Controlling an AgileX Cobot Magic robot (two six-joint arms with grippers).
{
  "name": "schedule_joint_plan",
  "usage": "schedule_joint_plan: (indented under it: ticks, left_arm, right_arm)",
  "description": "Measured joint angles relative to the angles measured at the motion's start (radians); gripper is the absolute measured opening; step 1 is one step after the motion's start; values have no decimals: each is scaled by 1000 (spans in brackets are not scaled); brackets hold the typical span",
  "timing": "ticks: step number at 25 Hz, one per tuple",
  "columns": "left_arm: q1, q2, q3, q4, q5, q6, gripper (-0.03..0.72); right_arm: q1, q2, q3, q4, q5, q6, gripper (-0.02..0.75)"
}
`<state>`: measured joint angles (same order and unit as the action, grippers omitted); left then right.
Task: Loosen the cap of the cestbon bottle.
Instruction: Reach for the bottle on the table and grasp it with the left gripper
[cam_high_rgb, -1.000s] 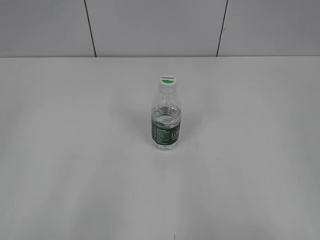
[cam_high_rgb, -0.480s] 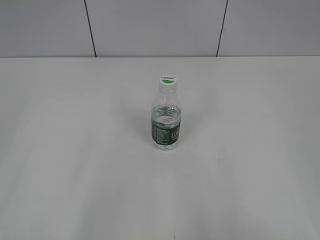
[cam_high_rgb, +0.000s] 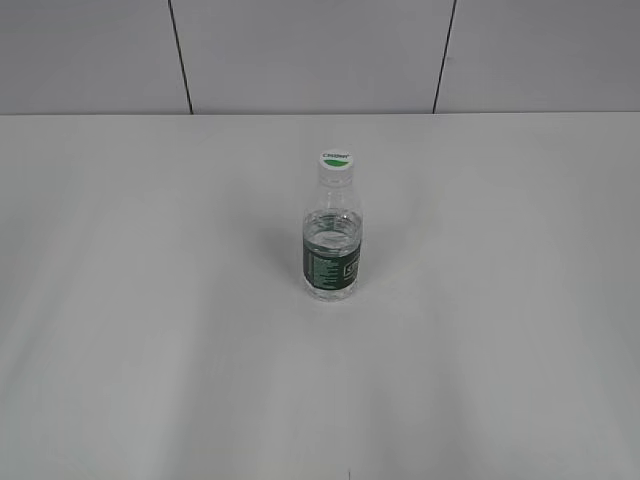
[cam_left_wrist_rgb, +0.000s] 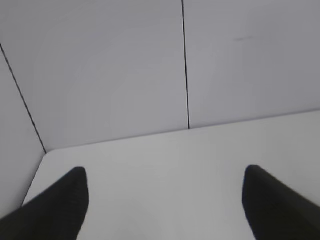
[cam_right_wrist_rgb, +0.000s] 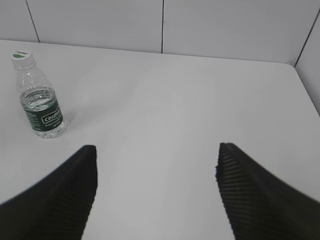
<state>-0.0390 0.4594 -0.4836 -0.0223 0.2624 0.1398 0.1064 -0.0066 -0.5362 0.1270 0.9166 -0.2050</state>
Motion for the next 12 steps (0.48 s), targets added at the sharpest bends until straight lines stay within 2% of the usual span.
schedule_joint_plan:
  ticks: [5, 12]
  left_arm:
    - [0, 251, 6, -14, -348, 1, 571]
    - [0, 622, 6, -13, -694, -2, 571]
  right_arm:
    - [0, 0, 3, -2, -3, 0, 569]
    - [0, 0, 3, -7, -5, 0, 569]
